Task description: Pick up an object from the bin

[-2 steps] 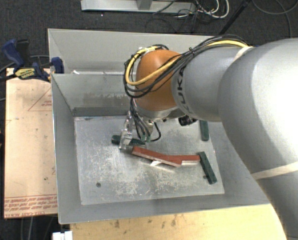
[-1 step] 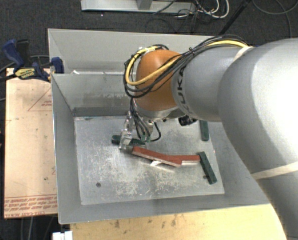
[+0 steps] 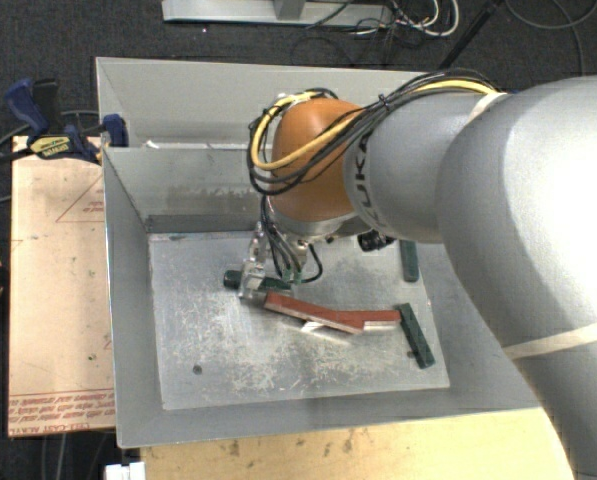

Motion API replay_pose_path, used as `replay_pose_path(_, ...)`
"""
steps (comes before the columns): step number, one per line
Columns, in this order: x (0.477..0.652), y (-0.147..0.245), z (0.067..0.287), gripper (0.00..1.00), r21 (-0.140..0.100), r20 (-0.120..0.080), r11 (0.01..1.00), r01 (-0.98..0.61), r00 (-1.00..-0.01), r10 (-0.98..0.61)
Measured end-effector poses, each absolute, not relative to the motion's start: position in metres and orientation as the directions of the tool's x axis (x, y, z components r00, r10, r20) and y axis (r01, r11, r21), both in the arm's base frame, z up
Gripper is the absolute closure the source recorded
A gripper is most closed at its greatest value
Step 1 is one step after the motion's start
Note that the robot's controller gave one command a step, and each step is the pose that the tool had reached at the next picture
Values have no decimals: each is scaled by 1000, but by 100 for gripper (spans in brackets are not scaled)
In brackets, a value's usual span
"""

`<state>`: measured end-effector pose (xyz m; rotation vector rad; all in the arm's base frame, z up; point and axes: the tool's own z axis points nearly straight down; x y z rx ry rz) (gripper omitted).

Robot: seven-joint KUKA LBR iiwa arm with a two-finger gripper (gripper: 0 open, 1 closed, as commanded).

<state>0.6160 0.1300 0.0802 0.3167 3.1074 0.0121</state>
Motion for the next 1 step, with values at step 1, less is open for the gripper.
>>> replay_pose_path(1,615,130,84,100,6,-10,980,201,-979,201)
